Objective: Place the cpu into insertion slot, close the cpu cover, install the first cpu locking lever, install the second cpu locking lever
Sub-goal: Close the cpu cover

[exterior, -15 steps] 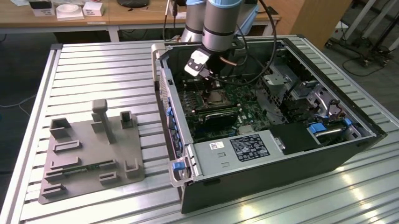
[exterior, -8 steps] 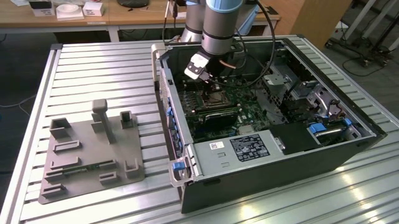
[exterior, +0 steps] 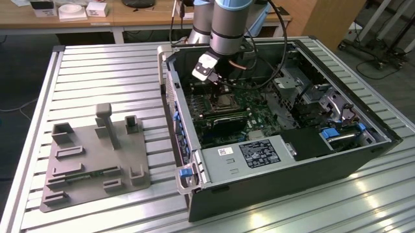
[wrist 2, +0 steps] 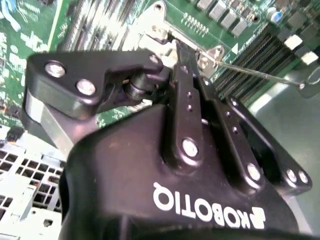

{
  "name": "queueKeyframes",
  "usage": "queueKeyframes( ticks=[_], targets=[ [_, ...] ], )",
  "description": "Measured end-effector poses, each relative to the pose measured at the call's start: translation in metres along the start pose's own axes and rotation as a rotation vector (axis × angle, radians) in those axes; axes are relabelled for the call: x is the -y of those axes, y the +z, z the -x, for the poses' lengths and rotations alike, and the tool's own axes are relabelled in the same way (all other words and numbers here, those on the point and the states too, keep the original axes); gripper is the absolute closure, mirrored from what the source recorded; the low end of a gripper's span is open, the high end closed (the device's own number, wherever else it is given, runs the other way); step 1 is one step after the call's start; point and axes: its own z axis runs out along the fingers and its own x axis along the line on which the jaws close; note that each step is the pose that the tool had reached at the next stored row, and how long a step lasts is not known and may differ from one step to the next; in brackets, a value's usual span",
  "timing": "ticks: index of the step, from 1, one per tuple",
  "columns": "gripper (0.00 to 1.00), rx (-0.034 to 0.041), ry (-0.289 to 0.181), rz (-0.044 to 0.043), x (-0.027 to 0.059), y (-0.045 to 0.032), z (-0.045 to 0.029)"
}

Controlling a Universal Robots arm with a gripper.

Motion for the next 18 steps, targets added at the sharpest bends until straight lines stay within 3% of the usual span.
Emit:
queueKeyframes(
  ticks=[4, 14, 18],
  targets=[
    [0.90, 0.0004, 0.000, 0.0017, -0.0013, 0.0000, 0.0001],
    [0.90, 0.0003, -0.001, 0.0019, -0.0254, 0.0004, 0.0013],
    [0.90, 0.0002, -0.001, 0.0020, -0.0265, 0.0004, 0.0014]
  ],
)
